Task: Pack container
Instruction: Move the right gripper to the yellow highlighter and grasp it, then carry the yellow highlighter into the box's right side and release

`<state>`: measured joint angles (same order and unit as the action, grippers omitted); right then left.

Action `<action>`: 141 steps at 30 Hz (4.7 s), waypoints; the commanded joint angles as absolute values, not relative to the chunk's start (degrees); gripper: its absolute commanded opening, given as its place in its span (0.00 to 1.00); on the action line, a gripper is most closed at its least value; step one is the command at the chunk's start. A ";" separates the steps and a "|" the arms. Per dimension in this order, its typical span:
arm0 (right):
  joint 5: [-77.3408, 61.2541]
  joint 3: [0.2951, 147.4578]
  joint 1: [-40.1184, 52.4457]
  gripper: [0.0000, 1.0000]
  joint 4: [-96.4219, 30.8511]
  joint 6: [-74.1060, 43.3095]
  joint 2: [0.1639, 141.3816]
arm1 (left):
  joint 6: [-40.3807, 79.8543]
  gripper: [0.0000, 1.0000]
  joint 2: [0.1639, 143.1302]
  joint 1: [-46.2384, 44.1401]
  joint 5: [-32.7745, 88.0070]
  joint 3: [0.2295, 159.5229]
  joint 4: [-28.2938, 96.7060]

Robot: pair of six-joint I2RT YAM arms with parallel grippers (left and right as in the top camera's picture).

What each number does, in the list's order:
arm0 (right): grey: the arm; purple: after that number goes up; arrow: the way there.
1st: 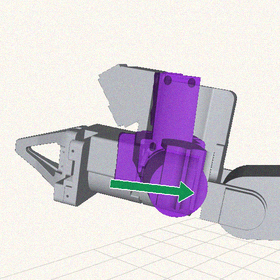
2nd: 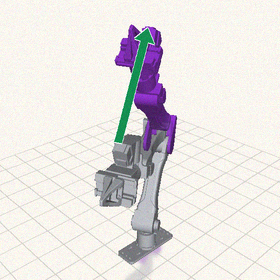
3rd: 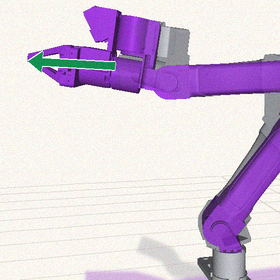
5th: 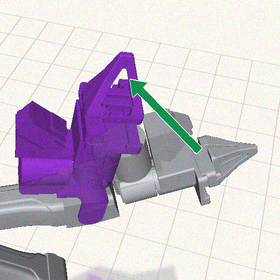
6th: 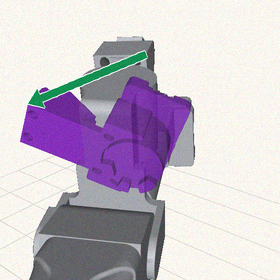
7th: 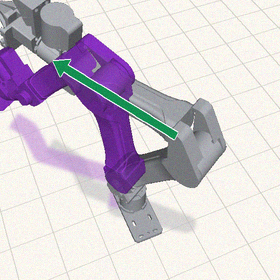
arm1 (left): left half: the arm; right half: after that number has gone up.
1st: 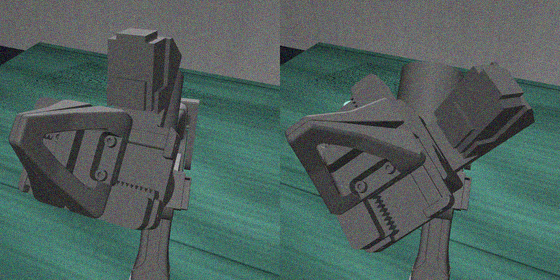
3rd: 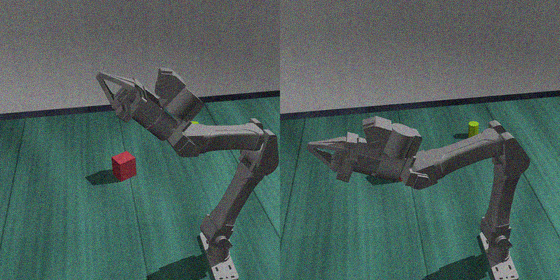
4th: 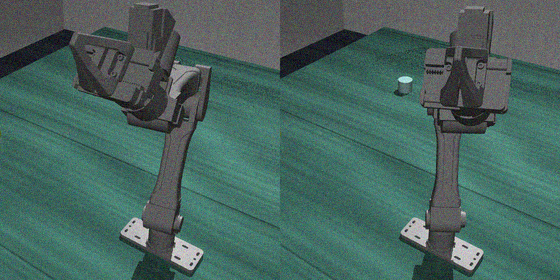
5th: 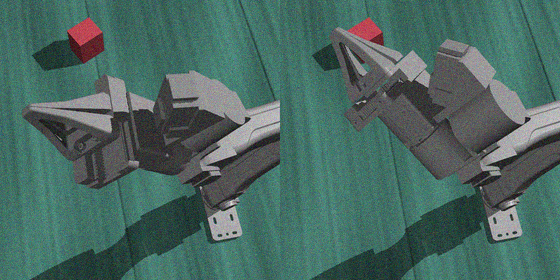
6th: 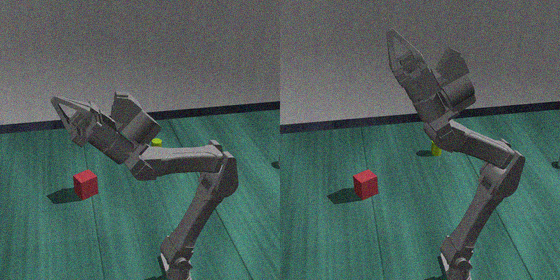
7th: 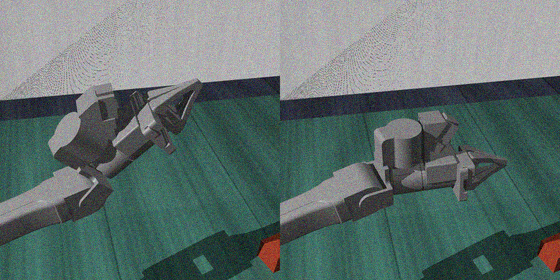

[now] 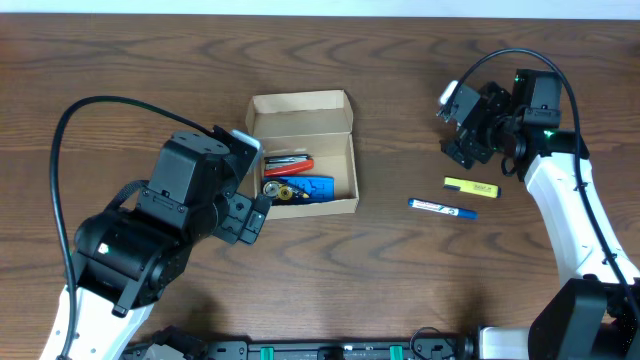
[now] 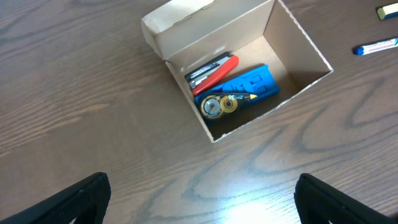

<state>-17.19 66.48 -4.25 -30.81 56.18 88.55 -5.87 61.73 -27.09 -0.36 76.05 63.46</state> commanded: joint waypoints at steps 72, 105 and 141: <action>6.90 62.89 -6.76 0.01 -39.90 -77.08 109.65 | -6.22 0.95 61.76 -26.92 -0.38 76.34 63.66; -2.81 71.64 28.49 0.02 -38.79 -44.01 84.82 | -6.22 0.95 61.76 -26.92 -0.38 76.34 63.66; 5.54 73.69 34.89 0.01 -34.79 -35.00 97.82 | -6.22 0.95 61.76 -26.92 -0.38 76.34 63.66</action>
<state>6.07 71.35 35.38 -34.35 -36.14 97.12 -5.87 61.73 -27.09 -0.36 76.05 63.46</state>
